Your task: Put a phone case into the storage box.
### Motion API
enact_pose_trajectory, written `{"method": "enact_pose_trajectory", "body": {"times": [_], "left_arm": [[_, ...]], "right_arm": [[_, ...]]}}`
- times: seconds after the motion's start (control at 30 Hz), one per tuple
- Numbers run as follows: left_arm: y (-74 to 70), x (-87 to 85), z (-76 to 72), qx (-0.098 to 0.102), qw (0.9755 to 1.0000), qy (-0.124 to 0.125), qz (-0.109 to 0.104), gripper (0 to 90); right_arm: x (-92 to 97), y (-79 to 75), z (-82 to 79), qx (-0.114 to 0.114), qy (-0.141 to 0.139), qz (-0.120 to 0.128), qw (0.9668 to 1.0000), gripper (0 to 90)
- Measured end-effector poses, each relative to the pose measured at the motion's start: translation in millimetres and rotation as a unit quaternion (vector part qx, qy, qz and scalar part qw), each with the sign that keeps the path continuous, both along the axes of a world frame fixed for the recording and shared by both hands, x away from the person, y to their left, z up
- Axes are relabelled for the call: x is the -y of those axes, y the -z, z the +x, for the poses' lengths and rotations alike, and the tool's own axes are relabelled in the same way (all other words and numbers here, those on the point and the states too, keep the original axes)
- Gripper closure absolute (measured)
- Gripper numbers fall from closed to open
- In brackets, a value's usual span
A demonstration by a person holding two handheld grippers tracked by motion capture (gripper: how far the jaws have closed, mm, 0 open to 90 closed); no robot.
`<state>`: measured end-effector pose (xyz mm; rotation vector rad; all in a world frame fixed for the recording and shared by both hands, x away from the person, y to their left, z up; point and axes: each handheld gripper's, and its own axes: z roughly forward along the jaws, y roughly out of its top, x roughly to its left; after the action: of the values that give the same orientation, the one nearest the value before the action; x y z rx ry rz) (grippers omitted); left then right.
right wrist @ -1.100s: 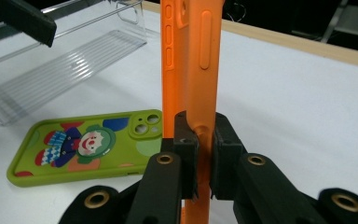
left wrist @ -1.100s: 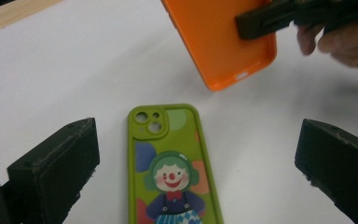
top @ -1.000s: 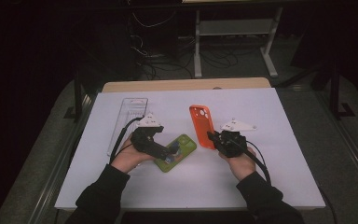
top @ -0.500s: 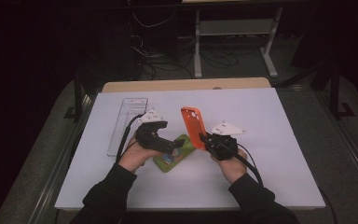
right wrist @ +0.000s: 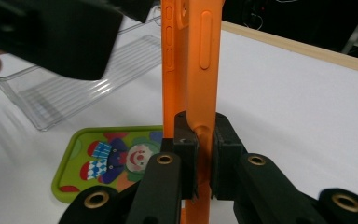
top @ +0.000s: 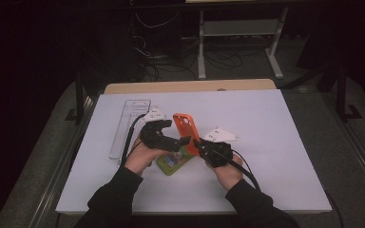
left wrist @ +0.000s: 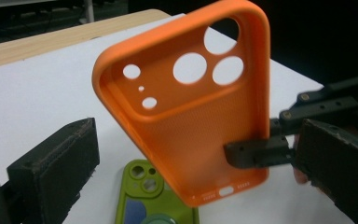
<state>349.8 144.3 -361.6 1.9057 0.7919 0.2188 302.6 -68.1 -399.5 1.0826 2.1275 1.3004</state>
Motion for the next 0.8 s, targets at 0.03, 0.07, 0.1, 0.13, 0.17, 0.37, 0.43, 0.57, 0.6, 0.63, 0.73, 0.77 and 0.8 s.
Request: {"method": "enact_pose_trajectory", "body": {"times": [0.03, 0.07, 0.1, 0.13, 0.17, 0.37, 0.43, 0.57, 0.6, 0.63, 0.73, 0.77, 0.8], "left_arm": [[0.2, 0.6, 0.2, 0.0, 1.0, -0.003, -0.003, 0.0], [0.5, 1.2, 0.5, 0.001, 1.0, -0.004, -0.005, 0.0], [0.5, 1.0, 0.9, 0.002, 1.0, -0.003, -0.003, 0.0], [0.8, 1.4, 1.2, 0.002, 1.0, -0.005, -0.005, 0.0], [1.1, 1.5, 1.6, 0.004, 1.0, -0.005, -0.004, 0.0], [3.5, 5.1, 2.5, 0.009, 0.9999, -0.003, -0.007, 0.0], [4.4, 6.1, 2.4, 0.009, 0.9999, -0.004, -0.008, 0.0], [5.8, 8.0, 1.8, -0.001, 0.9997, -0.009, -0.022, 0.0], [5.8, 7.7, 1.7, -0.005, 0.9996, -0.01, -0.025, 0.0], [6.3, 7.1, 2.2, -0.004, 0.9996, -0.01, -0.025, 0.0], [6.7, 7.3, 2.4, -0.009, 0.9994, -0.012, -0.033, 0.0], [6.6, 7.1, 2.7, -0.009, 0.9994, -0.013, -0.031, 0.0], [6.6, 7.1, 2.7, -0.01, 0.9993, -0.014, -0.034, 0.0]], "right_arm": [[-0.6, -0.1, -0.3, 0.001, -0.001, 0.0, 1.0, 81.4], [-1.4, -0.4, -1.0, 0.0, -0.004, 0.001, 1.0, 81.4], [-2.1, -0.6, -1.5, 0.0, -0.004, 0.003, 1.0, 81.4], [-3.0, -0.7, -2.1, -0.001, -0.004, 0.004, 1.0, 81.4], [-3.4, -0.8, -2.3, 0.001, -0.008, 0.004, 1.0, 81.4], [-8.2, -1.2, -5.4, -0.001, -0.015, 0.009, 0.9999, 81.4], [-9.2, -1.3, -6.6, -0.003, -0.017, 0.006, 0.9998, 81.4], [-11.4, -1.0, -7.9, -0.003, -0.022, 0.007, 0.9997, 81.3], [-12.1, -0.4, -8.0, -0.003, -0.022, 0.009, 0.9997, 81.3], [-12.5, -0.2, -8.1, -0.004, -0.022, 0.008, 0.9997, 81.2], [-14.4, 1.5, -8.4, 0.002, -0.024, 0.001, 0.9997, 81.1], [-14.9, 1.9, -8.5, 0.003, -0.025, -0.001, 0.9997, 81.1], [-15.7, 2.1, -8.8, 0.001, -0.025, -0.001, 0.9997, 81.1]]}}
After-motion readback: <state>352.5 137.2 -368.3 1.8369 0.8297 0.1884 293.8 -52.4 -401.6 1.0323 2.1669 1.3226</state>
